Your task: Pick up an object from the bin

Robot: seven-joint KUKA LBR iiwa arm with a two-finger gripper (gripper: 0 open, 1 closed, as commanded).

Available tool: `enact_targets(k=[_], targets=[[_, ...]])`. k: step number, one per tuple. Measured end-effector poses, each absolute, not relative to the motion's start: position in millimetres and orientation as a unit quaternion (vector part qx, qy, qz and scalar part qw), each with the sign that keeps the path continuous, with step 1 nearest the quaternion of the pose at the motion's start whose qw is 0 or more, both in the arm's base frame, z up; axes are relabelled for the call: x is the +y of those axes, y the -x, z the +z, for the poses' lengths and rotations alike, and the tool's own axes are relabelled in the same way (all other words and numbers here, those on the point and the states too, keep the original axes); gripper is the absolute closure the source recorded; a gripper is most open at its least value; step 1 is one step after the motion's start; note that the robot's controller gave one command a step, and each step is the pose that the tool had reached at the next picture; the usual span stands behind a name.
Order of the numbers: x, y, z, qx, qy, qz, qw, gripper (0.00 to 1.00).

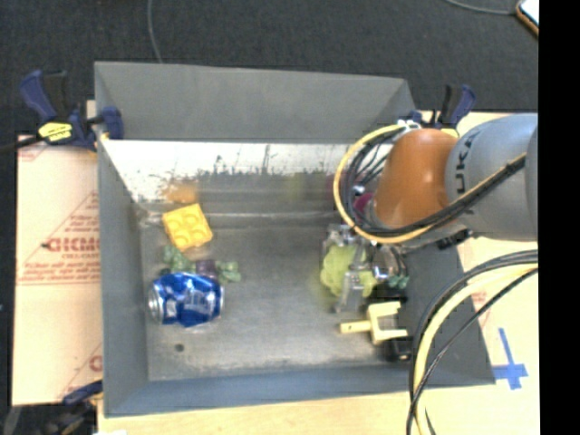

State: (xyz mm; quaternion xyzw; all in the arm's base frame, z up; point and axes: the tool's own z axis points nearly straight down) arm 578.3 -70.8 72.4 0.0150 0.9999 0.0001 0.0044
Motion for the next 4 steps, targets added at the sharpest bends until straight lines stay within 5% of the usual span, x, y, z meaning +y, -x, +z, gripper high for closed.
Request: enact_targets(k=[1,2,4], targets=[[-132.3,-572.9,72.5,0.97,0.243,0.004,0.014,0.0],[-72.5,-579.7,73.7,1.0,-0.007,-0.001,0.008,1.0],[-72.8,-579.4,92.9,1.0,-0.008,-0.001,0.008,1.0]])
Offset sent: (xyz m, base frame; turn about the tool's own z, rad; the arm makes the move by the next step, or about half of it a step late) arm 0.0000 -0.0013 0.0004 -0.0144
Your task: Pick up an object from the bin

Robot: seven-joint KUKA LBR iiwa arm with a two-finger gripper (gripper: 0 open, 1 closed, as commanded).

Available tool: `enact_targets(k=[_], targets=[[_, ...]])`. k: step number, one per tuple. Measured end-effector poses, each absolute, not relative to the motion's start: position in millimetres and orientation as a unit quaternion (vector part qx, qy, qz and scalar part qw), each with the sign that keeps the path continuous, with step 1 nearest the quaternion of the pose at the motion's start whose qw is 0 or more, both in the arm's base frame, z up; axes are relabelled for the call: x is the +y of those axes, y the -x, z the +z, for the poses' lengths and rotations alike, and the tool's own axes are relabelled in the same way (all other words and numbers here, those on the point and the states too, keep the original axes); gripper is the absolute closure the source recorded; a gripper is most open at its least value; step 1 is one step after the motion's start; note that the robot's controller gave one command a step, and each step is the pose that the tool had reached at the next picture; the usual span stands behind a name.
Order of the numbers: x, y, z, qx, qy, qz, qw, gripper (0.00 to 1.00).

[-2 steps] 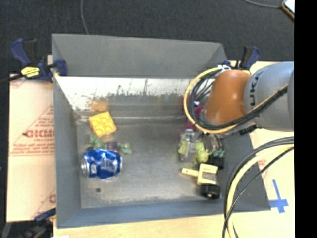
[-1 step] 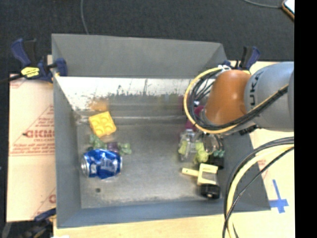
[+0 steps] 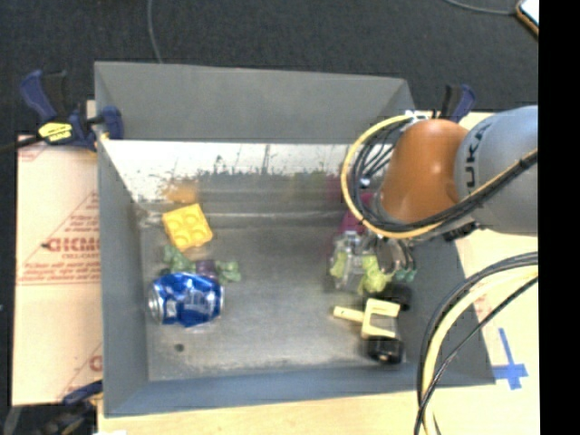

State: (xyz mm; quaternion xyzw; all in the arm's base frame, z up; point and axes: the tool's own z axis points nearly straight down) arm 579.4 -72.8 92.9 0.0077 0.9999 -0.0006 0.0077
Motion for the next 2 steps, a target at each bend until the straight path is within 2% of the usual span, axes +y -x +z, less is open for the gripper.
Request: enact_targets(k=[1,2], targets=[[-73.0,-580.4,111.2,1.0,-0.008,-0.001,0.01,1.0],[-73.4,-580.8,119.4,1.0,-0.008,-0.001,0.011,1.0]])
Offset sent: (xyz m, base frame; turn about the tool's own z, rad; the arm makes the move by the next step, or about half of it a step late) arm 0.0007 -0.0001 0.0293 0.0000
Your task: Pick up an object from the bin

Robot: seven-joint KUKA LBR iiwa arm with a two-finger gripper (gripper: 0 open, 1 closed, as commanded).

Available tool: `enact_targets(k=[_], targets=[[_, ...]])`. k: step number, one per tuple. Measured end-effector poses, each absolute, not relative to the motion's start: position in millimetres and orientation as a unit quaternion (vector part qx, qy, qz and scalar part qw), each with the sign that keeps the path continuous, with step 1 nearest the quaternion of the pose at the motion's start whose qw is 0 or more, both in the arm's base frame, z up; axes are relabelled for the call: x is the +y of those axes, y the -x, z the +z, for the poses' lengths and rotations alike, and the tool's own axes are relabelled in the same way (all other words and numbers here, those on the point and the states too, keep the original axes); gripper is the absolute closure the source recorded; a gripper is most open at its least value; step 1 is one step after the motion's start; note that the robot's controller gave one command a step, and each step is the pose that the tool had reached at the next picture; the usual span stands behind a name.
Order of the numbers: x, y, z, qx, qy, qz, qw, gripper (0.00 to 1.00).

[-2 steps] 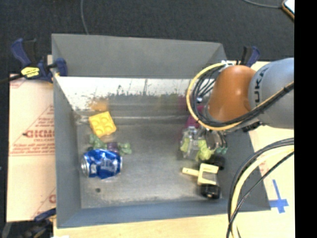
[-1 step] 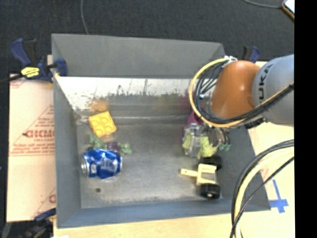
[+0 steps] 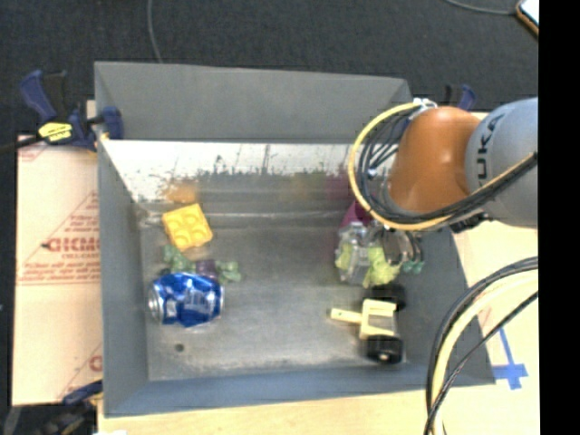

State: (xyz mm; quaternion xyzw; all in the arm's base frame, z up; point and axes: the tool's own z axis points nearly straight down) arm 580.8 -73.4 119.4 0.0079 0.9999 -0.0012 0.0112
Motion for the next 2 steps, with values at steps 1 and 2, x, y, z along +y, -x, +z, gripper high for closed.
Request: enact_targets(k=[1,2], targets=[[-73.7,-581.5,134.9,1.0,-0.008,-0.002,0.013,1.0],[-74.2,-582.0,146.6,1.0,-0.009,-0.002,0.015,1.0]])
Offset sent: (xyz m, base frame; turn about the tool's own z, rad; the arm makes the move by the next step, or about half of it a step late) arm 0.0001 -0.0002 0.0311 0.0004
